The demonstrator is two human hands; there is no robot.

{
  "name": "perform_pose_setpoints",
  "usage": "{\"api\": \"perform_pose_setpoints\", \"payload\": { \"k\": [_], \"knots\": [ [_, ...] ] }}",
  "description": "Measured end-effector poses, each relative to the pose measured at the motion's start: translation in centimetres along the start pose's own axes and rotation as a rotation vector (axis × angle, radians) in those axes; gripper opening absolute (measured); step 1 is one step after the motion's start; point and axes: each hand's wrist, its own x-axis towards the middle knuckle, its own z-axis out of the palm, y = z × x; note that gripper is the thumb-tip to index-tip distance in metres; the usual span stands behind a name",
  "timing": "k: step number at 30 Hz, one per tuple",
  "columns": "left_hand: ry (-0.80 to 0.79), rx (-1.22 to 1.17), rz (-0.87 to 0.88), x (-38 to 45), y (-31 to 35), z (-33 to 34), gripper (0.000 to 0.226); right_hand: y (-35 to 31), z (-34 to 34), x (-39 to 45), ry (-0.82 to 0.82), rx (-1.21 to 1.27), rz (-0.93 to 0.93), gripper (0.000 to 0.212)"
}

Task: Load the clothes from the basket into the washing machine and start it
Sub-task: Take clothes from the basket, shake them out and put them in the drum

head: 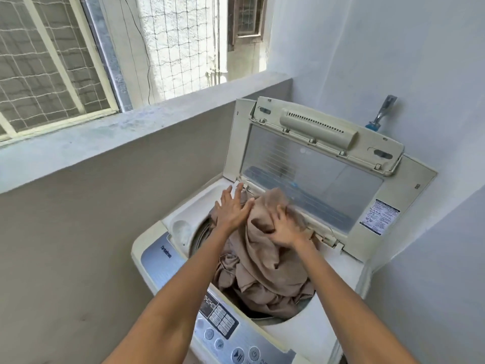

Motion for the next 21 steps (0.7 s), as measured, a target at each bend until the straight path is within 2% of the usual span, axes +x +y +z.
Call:
{"api": "perform_pose_setpoints", "payload": {
  "k": [3,4,5,6,8,11,12,13,14,15,16,18,20,21],
  "knots": [
    [-0.245,0.207,0.032,1.3,-1.1,0.5,0.072,-5.3,0.0,-4.7,-0.257,-0.029,0.071,0.074],
    [-0.352,0.269,0.040,1.0,-2.0,1.2,0.075,-7.3,-0.4,-5.8,-0.288,-0.045,0.046,0.064],
    [-0.462,0.284,0.031,0.5,-3.3,2.2,0.079,-8.2,0.0,-5.8,-0.355,0.050,0.026,0.061],
    [-0.557,0.272,0.003,-0.1,-4.6,3.4,0.082,-7.2,2.6,-5.1,-0.440,0.007,-0.039,0.064],
    [-0.683,0.246,-0.073,-1.3,-6.9,5.8,0.088,-3.1,9.4,-2.7,-0.411,-0.099,-0.011,0.067],
    [-0.771,0.274,-0.189,-1.3,-8.3,8.0,0.093,-1.6,9.7,-1.3,-0.485,0.099,0.085,0.047],
    [-0.778,0.281,-0.219,-0.8,-8.4,8.6,0.094,-1.7,8.0,-1.4,-0.442,0.142,0.082,0.040],
    [-0.779,0.286,-0.235,-0.4,-8.3,9.1,0.096,-1.4,7.1,-1.4,-0.331,0.155,0.050,0.038],
    [-0.770,0.289,-0.245,0.0,-8.2,9.5,0.096,-0.9,6.5,-1.4,-0.171,0.182,0.052,0.043],
    [-0.769,0.288,-0.253,0.5,-8.1,10.2,0.096,0.0,6.4,-1.2,-0.006,0.199,0.069,0.059],
    [-0.766,0.288,-0.263,0.9,-7.9,10.9,0.096,0.5,6.6,-1.0,0.062,0.194,0.089,0.082],
    [-0.766,0.274,-0.293,1.9,-7.9,12.3,0.094,0.7,8.8,-1.0,-0.120,0.107,0.143,0.120],
    [-0.775,0.234,-0.317,3.0,-8.3,13.9,0.092,0.7,12.4,-0.5,-0.292,0.000,0.205,0.129],
    [-0.777,0.205,-0.319,3.5,-8.6,14.8,0.090,1.0,14.3,0.3,-0.312,-0.054,0.255,0.126]
  ]
}}
